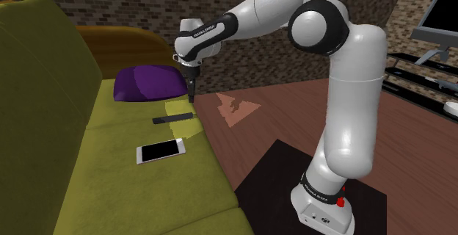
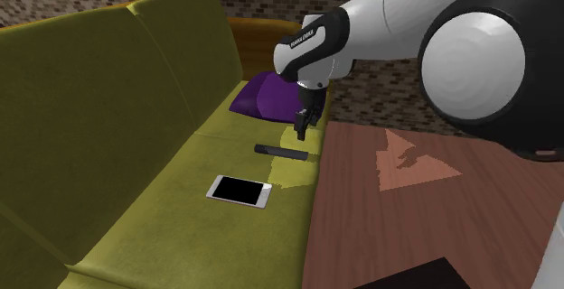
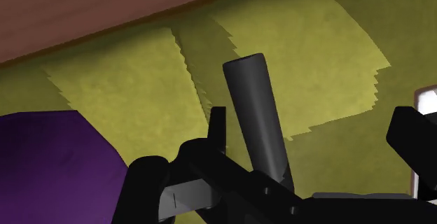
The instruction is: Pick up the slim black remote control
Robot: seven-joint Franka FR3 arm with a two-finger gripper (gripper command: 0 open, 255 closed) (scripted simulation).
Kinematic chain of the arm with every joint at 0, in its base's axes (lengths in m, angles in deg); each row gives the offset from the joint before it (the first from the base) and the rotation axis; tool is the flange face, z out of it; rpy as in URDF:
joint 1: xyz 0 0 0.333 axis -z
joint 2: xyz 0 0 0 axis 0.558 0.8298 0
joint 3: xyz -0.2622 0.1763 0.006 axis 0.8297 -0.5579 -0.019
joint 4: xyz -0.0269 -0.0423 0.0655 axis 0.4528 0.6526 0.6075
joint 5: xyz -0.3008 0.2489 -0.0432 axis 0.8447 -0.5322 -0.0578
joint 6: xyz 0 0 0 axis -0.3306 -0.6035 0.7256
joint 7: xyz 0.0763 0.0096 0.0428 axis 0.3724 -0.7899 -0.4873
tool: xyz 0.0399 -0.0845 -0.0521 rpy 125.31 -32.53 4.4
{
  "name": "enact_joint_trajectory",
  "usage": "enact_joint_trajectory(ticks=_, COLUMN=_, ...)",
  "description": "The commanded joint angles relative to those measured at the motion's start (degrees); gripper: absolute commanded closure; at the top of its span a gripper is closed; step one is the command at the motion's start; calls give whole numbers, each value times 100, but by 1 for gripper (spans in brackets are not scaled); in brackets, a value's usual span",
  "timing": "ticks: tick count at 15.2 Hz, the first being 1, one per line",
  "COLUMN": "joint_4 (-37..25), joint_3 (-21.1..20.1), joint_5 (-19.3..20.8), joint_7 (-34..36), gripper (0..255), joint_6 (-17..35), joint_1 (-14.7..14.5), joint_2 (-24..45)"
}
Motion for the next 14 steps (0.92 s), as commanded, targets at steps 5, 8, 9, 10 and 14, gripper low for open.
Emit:
enact_joint_trajectory(ticks=5, joint_4=-1190, joint_3=-266, joint_5=-107, joint_7=-604, gripper=0, joint_6=-118, joint_1=7, joint_2=1293)
enact_joint_trajectory(ticks=8, joint_4=-1603, joint_3=-357, joint_5=-110, joint_7=-769, gripper=0, joint_6=-138, joint_1=2, joint_2=1754)
enact_joint_trajectory(ticks=9, joint_4=-1583, joint_3=-361, joint_5=-115, joint_7=-774, gripper=0, joint_6=-80, joint_1=3, joint_2=1791)
enact_joint_trajectory(ticks=10, joint_4=-1564, joint_3=-364, joint_5=-120, joint_7=-779, gripper=0, joint_6=-24, joint_1=4, joint_2=1829)
enact_joint_trajectory(ticks=14, joint_4=-1502, joint_3=-377, joint_5=-142, joint_7=-801, gripper=0, joint_6=198, joint_1=11, joint_2=1990)
